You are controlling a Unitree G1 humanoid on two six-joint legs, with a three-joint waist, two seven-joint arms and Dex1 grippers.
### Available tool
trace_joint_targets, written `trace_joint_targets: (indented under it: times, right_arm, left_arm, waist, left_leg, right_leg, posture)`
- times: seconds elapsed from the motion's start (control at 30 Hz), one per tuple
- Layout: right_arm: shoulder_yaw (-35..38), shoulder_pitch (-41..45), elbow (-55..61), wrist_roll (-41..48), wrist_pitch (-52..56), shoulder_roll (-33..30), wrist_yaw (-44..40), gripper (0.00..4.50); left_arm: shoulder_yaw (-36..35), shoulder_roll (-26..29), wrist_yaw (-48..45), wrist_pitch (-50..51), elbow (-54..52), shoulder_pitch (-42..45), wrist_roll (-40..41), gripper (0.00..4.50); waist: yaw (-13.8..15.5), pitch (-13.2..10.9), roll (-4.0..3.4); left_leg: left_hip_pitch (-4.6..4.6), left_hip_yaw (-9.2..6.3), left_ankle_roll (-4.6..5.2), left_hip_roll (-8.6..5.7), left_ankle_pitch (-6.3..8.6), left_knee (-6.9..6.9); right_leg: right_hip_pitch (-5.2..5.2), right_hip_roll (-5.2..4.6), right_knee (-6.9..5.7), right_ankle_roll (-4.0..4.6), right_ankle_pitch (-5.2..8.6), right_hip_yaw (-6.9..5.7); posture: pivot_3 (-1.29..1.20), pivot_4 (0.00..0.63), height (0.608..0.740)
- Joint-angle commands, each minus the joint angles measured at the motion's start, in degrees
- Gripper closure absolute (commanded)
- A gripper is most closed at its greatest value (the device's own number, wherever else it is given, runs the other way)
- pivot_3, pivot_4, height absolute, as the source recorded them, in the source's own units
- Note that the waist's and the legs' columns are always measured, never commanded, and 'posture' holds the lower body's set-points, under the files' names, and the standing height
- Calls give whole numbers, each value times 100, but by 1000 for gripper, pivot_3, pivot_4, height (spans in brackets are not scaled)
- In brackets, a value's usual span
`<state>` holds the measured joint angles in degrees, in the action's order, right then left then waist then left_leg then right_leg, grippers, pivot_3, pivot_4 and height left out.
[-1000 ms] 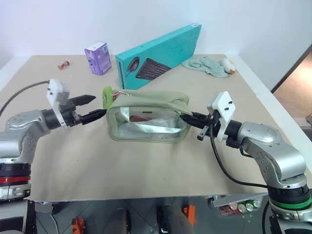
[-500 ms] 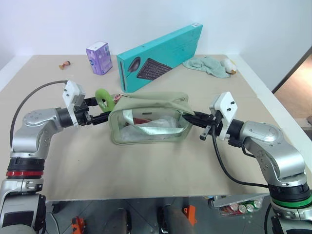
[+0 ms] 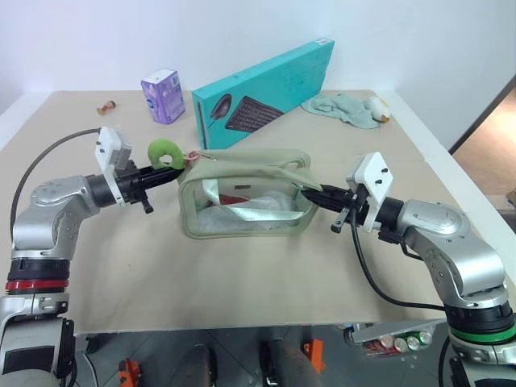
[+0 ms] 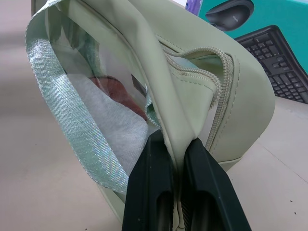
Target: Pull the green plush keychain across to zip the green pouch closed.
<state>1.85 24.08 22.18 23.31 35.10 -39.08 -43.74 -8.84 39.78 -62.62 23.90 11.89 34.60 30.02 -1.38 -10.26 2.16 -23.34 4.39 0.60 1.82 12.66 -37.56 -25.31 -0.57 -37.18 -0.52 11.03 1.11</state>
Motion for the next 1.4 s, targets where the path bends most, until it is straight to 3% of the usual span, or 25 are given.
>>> trace_joint_targets:
  times: [0.03, 0.37, 0.7, 0.73, 0.97, 1.4]
  right_arm:
    - [-6, 27, 69, -11, -23, -92, -52, 4500]
    - [1, 2, 59, -54, -87, -158, -113, 4500]
    - [68, -121, 128, -55, -99, -213, -148, 4500]
    - [65, -126, 132, -58, -104, -222, -151, 4500]
    - [79, -156, 147, -43, -118, -256, -164, 4500]
    - [30, -130, 92, -71, -164, -268, -192, 4500]
  left_arm:
    - [-273, 193, -26, 24, -225, 239, 145, 4487]
    - [-107, 171, -341, 414, -414, 997, 360, 4487]
    - [281, 301, -428, 533, -368, 443, -137, 4487]
    - [284, 310, -430, 550, -379, 430, -137, 3652]
    - [216, 404, -484, 67, -447, 213, -345, 1324]
    - [-62, 455, -486, 273, -271, 98, -92, 1324]
  waist:
    - [0, 0, 0]
    - [3, -4, 6]
    - [25, -2, 8]
    - [43, -1, 10]
    - [41, 1, 13]
    - [41, 1, 13]
  left_leg:
    - [0, 0, 0, 0, 0, 0]
    - [-5, -2, 0, -3, 0, 0]
    - [-4, -4, 3, -5, 2, 0]
    - [-2, -4, 3, -8, 2, 0]
    - [-8, 4, 6, -25, 3, -12]
    - [-9, -3, 6, -21, 3, -11]
  right_leg:
    - [0, 0, 0, 0, 0, 0]
    - [-2, 0, 2, -2, 2, -1]
    - [2, -5, 2, -2, 7, -3]
    - [4, -9, 2, -4, 7, -4]
    - [8, -38, 12, -1, 14, -8]
    - [7, -32, 11, -18, 4, -13]
  posture:
    - [0, 150, 740]
    - [0, 150, 740]
    - [0, 150, 740]
    - [0, 150, 740]
    - [0, 150, 740]
    - [0, 150, 740]
